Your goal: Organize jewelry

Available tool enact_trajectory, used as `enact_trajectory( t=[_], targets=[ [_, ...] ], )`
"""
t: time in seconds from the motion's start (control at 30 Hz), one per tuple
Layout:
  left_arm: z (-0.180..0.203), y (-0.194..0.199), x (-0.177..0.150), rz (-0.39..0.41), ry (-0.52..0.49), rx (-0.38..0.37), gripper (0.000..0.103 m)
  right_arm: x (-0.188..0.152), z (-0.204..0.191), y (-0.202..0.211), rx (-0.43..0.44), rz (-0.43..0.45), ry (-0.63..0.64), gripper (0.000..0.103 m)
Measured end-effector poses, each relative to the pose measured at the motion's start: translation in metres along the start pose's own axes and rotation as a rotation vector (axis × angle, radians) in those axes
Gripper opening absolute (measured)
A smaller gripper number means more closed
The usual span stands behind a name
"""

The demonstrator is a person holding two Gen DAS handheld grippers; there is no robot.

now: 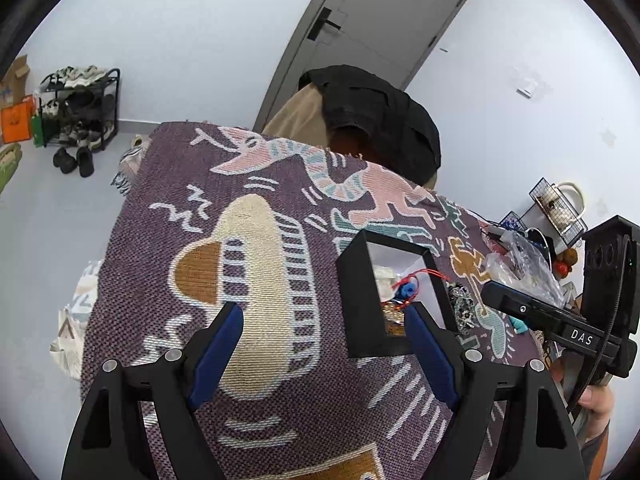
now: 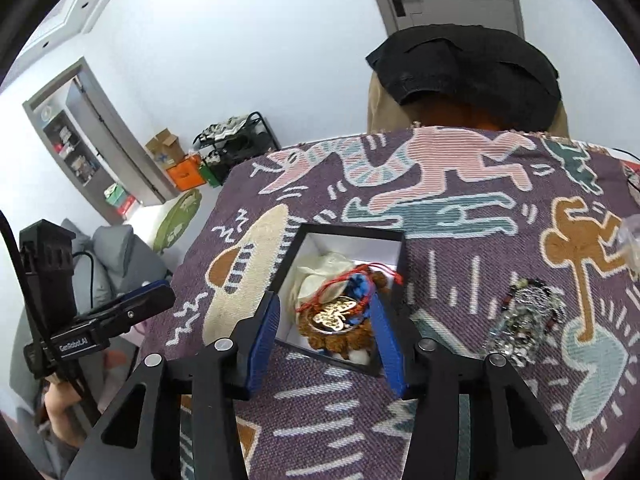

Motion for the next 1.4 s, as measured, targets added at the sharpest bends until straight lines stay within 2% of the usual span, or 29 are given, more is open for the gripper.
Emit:
enact_trajectory(
  t=[0.3, 0.63, 0.83, 1.0, 1.2, 1.3, 1.4],
  targets=[
    [0.041, -0.012, 0.000, -0.020, -0.066, -0.014, 0.083, -0.009, 0.039, 0.030, -0.008, 0.048, -0.060, 0.048],
    [0.102, -0.035, -0.001, -0.037, -0.159, -0.019, 0.083, -0.026, 0.115, 0.064, -0.038, 0.097, -0.196, 0.049],
    [0.148, -0.054, -0.002, -0.049, -0.247, -0.032, 0.082, -0.040, 0.152, 0.080, -0.048, 0.123, -0.264, 0.049],
    [0.183, -0.076, -0.007, -0.092, -0.318, -0.038, 0.057, -0.049, 0.176, 0.091, -0.052, 0.143, -0.307, 0.049],
    [0.211, -0.111, -0.016, -0.170, -0.352, -0.036, 0.041, -0.060, 0.198, 0.100, -0.042, 0.161, -0.347, 0.049],
    [0.217, -0.129, -0.019, -0.202, -0.364, 0.002, 0.033, -0.064, 0.206, 0.102, -0.042, 0.167, -0.363, 0.049],
    [0.218, -0.147, -0.020, -0.229, -0.360, 0.035, 0.031, -0.068, 0.212, 0.103, -0.045, 0.172, -0.368, 0.049]
  ],
)
Point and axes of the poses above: each gripper's, at about its wrist camera, not at the fingertips, and y roughly against the way its jaws point, z to its right, x to its top, the point moved 7 cm from there along -y, roughly the way its jaws point, and after that the axes turned 5 degrees about -z, right-handed, at the moved point
